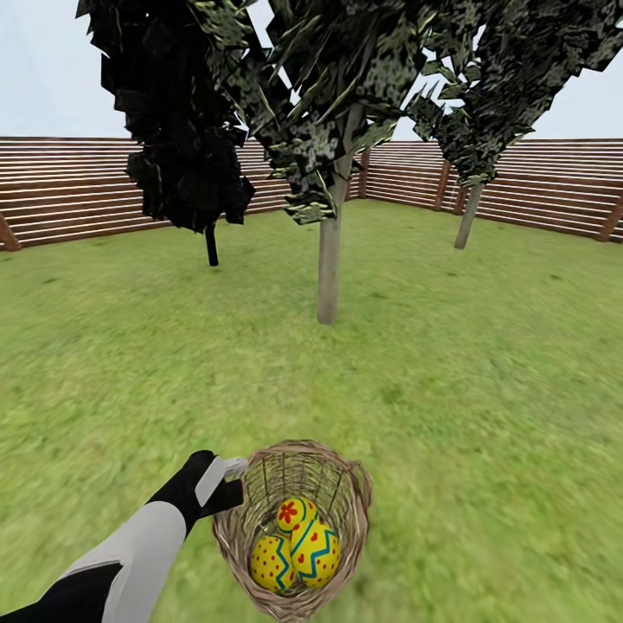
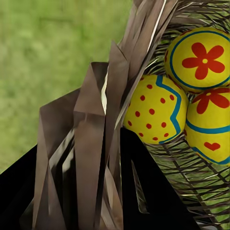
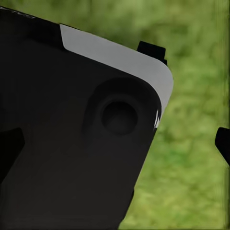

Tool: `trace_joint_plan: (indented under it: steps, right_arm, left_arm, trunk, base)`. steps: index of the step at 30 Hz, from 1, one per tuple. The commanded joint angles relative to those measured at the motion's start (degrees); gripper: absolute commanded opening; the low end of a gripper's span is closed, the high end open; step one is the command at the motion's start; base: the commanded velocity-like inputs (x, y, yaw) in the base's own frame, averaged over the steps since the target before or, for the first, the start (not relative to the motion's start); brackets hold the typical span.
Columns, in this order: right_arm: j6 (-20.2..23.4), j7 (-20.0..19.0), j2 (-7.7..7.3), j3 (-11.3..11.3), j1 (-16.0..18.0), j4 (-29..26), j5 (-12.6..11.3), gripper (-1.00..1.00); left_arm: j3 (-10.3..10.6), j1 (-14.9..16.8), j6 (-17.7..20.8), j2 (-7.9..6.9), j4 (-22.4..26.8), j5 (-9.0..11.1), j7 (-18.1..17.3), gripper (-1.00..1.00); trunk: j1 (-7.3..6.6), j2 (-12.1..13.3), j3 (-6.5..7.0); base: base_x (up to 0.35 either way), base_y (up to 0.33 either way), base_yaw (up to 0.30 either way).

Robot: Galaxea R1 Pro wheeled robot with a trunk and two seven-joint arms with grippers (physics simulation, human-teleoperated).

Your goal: Take the three Easter eggs out of the wicker basket on the lawn in the garden, then place them on the lawn next to a single tree (choose any tree) so that all three eggs are next to the same tree and none are left in the basket.

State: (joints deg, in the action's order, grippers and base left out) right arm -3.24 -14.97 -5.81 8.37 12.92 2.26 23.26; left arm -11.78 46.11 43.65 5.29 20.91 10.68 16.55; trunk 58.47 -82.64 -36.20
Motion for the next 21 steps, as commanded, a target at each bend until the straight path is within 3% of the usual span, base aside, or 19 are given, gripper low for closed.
trace_joint_plan:
  steps: [1,21]
  right_arm:
    - [-0.33,-0.05,-0.01,0.44,0.08,0.2,0.64,1.0]
    - [-0.28,0.02,-0.02,0.41,0.08,0.29,1.0,1.0]
  left_arm:
    - [-0.26,0.03,0.04,0.06,0.1,1.19,0.5,-1.0]
    - [-0.26,0.0,0.04,0.25,0.1,1.19,0.5,-1.0]
  trunk:
    - [0.03,-0.03,-0.05]
    - [0.03,-0.03,-0.05]
  base:
    - [0.336,0.0,0.0]
    - [0.336,0.0,0.0]
